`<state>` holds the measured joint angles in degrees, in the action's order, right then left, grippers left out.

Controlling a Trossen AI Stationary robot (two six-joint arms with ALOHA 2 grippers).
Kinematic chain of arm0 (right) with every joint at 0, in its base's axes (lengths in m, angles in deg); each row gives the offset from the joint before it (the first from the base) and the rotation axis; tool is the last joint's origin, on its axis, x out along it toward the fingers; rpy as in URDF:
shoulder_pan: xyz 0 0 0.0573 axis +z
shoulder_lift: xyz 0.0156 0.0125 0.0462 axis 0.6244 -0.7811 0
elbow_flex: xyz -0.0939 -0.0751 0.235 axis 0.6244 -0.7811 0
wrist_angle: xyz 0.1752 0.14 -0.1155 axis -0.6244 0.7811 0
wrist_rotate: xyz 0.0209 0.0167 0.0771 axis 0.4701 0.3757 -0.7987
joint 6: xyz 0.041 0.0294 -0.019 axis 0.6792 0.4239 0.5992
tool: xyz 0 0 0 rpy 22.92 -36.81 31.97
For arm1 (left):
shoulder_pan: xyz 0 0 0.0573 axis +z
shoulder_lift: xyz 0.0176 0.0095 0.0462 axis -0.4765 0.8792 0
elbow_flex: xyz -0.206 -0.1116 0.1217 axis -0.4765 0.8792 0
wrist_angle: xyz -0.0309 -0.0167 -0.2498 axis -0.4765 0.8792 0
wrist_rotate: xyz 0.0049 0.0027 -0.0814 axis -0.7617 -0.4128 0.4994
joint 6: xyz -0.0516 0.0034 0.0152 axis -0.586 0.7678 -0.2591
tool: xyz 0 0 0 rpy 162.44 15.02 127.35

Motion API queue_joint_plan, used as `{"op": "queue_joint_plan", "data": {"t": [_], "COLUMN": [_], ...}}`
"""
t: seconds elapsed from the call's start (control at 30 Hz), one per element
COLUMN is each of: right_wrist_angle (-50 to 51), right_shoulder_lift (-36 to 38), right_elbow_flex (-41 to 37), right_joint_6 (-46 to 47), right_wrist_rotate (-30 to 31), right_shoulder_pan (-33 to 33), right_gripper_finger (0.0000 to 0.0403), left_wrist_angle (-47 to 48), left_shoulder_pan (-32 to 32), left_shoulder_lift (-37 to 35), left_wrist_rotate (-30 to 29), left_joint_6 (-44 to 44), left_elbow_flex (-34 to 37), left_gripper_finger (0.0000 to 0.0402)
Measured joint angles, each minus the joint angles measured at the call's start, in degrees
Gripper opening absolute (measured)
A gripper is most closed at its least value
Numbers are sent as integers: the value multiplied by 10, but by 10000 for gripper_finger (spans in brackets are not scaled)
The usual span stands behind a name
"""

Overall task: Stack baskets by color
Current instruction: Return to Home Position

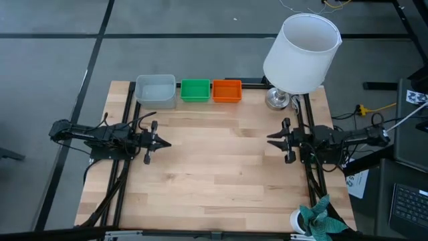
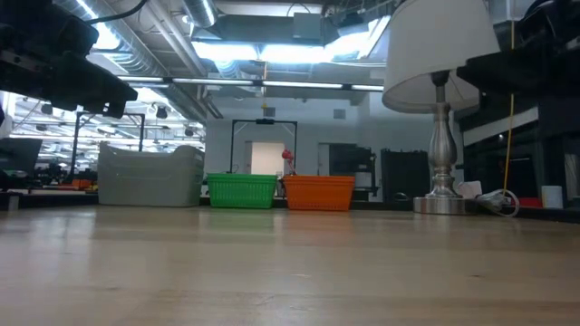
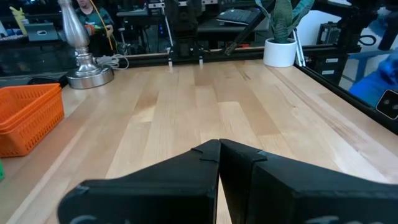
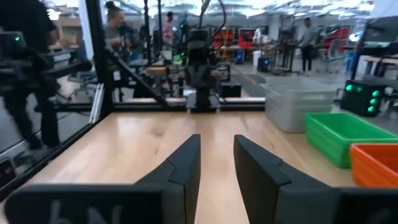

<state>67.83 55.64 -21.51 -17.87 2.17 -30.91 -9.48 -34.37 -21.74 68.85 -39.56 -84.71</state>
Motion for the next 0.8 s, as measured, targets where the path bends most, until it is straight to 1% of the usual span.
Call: {"op": "queue_joint_plan", "data": {"t": [0.27,0.8], "right_wrist_angle": [79,74], "right_shoulder_lift": [30,33], "right_elbow_flex": [0,0], "right_joint_6": [0,0], "right_wrist_rotate": [0,0], "right_shoulder_pan": [-33,-38], "right_gripper_finger": [96,96], "left_wrist_angle": [0,0], "left_shoulder_pan": [0,0], "left_shoulder_lift": [0,0], "left_wrist_rotate": [0,0], "left_joint_6": [0,0], "left_elbow_flex": [0,0], "left_gripper_finger": [0,0]}}
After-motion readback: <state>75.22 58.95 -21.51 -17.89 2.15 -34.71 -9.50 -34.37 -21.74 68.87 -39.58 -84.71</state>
